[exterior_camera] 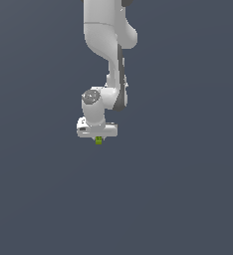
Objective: Pick up the object and move it to a goal position.
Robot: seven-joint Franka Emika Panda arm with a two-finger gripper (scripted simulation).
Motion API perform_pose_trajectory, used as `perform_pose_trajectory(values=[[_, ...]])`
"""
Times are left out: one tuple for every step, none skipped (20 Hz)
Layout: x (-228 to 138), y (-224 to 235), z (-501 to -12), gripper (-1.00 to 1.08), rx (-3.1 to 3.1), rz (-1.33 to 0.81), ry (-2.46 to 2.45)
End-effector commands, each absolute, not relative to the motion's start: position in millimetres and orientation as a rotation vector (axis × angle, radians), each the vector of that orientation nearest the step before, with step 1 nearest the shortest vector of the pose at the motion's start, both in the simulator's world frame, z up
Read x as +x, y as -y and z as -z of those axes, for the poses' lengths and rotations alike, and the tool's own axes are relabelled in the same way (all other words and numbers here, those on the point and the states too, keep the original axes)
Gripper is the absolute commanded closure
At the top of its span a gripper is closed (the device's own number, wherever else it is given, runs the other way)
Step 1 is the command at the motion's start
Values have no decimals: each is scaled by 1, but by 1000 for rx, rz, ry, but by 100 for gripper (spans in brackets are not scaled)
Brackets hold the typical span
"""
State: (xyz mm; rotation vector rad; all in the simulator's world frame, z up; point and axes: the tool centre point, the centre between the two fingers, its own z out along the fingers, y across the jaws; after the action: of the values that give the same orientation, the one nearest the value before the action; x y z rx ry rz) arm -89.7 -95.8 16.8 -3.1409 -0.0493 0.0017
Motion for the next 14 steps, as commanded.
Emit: perform_pose_trajectory(values=[[-85,97,-23,108,-3141,0,49],[-83,97,-26,108,-3141,0,49],[-80,98,-29,108,-3141,0,49],[-77,99,-33,108,-3141,0,49],[-73,99,-38,108,-3141,0,49],[-69,100,-42,108,-3141,0,49],[-65,101,-47,108,-3141,0,49],[-61,102,-53,108,-3141,0,49],[-56,103,-59,108,-3141,0,49],[-51,104,-65,108,-3141,0,49],[-45,105,-71,108,-3141,0,49],[-40,107,-78,108,-3141,0,49],[-34,108,-85,108,-3142,0,49],[-28,109,-91,108,-3142,0,49]])
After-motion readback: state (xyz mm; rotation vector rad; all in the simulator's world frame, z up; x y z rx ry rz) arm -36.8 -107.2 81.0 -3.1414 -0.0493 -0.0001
